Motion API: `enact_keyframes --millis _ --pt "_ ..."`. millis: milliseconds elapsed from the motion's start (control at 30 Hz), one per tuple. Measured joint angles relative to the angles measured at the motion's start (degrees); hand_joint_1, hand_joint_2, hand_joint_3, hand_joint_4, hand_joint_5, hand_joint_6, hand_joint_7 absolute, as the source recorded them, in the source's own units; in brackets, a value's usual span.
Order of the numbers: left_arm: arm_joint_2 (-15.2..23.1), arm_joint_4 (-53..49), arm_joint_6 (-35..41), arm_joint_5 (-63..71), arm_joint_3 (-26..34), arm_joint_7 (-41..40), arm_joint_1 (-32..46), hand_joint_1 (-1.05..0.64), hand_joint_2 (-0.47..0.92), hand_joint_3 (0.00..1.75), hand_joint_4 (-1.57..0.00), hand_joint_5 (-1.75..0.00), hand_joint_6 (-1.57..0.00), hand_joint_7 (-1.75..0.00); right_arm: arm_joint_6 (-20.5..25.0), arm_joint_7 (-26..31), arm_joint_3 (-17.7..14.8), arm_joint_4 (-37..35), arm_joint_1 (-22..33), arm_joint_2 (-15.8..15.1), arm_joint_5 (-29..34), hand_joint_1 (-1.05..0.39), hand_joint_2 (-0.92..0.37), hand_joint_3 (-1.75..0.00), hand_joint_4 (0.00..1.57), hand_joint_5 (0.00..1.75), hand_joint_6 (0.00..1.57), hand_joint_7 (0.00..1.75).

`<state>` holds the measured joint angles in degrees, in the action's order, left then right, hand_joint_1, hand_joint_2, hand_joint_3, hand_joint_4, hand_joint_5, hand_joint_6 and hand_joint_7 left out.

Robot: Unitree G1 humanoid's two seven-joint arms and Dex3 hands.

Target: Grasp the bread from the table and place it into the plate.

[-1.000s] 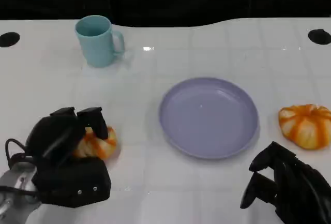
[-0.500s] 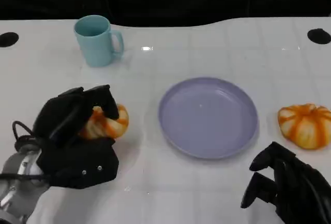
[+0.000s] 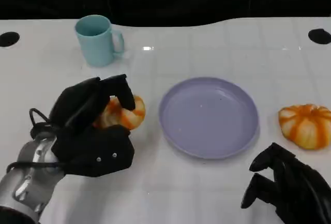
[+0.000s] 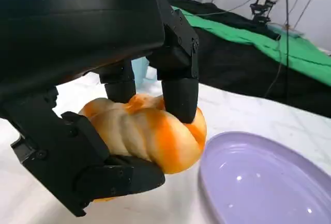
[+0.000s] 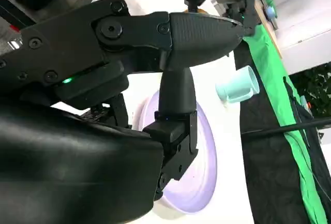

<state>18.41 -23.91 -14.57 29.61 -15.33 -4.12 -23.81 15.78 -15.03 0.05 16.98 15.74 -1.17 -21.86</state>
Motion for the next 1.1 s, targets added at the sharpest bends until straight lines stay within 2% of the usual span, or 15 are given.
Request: enact_keyframes --millis 133,200,433,1100 --pt "-1.48 -0.68 -1.65 0.34 -0.51 -0.54 -1.84 -0.15 0.47 1.26 -0.88 -1.75 -0.70 -1.75 -0.65 -0.14 0.01 -0.17 -0.04 -0.11 0.06 -0.52 -0.92 -0.49 0.65 1.75 0.44 1.72" --pt "-2.10 -1.41 -2.86 0.97 -0.75 -1.01 -3.04 -0.19 0.48 1.28 -0.88 -1.75 -0.71 -1.75 -1.13 -0.34 0.00 -0.29 -0.06 -0.21 0.17 -0.52 -0.92 -0.49 0.66 1.75 0.45 1.73" --pt "-5.02 -4.68 -4.73 2.20 -2.28 -2.02 -7.36 -0.16 0.43 1.34 -0.91 -1.75 -0.72 -1.75 -1.33 -0.56 -0.20 -0.37 -0.05 -0.70 -0.14 -0.52 -0.92 -0.48 0.65 1.75 0.43 1.72" --pt "-13.47 -19.29 -7.69 6.55 -9.11 -5.82 -19.85 -0.20 0.50 1.28 -0.91 -1.75 -0.70 -1.75 -1.38 -1.21 -0.10 -0.33 0.44 -0.86 -0.20 -0.52 -0.92 -0.47 0.66 1.75 0.43 1.73"
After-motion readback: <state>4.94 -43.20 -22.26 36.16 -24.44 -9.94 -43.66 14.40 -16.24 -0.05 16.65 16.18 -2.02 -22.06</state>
